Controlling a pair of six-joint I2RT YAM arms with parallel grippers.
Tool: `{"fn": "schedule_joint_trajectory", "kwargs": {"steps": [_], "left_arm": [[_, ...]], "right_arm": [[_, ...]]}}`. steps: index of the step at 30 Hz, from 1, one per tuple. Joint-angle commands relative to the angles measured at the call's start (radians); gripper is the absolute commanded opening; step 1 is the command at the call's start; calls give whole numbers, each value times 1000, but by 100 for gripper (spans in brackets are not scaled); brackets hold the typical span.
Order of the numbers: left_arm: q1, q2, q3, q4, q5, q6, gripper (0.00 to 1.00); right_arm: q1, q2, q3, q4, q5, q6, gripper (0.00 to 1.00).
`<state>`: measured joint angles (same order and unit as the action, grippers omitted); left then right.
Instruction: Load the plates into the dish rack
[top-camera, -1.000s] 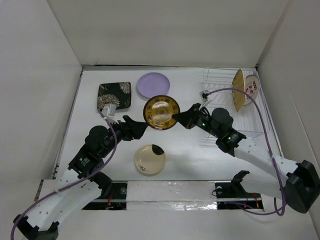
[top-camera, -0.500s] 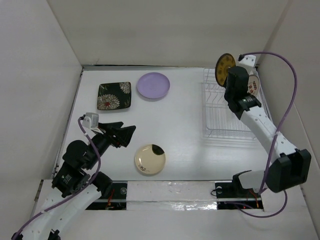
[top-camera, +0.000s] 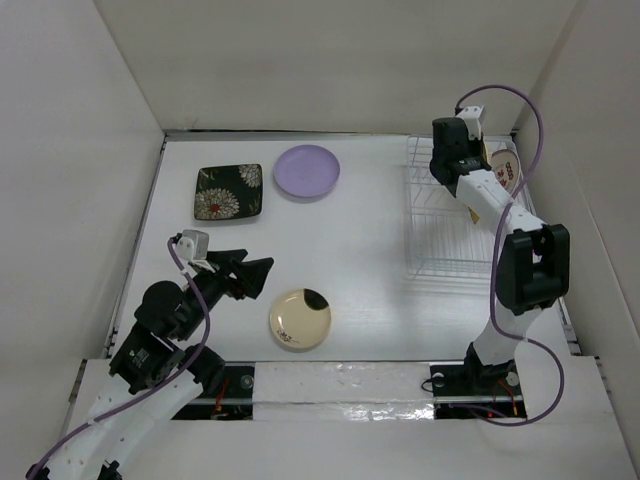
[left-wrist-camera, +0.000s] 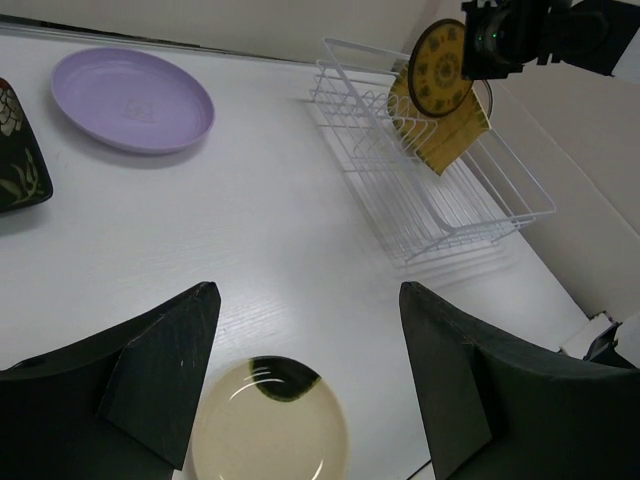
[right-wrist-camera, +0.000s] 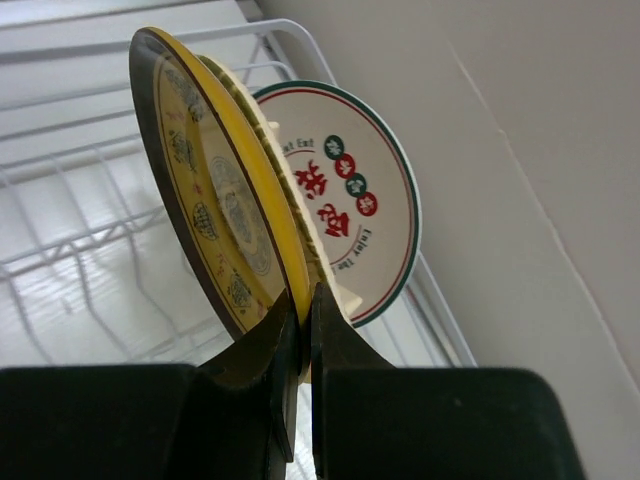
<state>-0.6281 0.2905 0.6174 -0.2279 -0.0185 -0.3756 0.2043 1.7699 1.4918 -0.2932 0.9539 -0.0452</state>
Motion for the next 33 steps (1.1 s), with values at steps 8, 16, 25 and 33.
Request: {"fn": "schedule_joint_trajectory", "kwargs": {"steps": [8, 16, 25, 33], "left_arm": [[-5, -5, 1, 52, 8, 18, 70], [-5, 18, -1, 44, -12, 10, 69], [-5, 102, 8, 30, -43, 0, 63], [-5, 255, 22, 18, -38, -39, 44]], "right_arm": [[27, -9, -30, 98, 69, -64, 0], [37, 31, -47, 74, 22, -21, 0], [7, 11, -71, 62, -66, 86, 36], [75, -203, -151, 80, -211, 212, 66]]}}
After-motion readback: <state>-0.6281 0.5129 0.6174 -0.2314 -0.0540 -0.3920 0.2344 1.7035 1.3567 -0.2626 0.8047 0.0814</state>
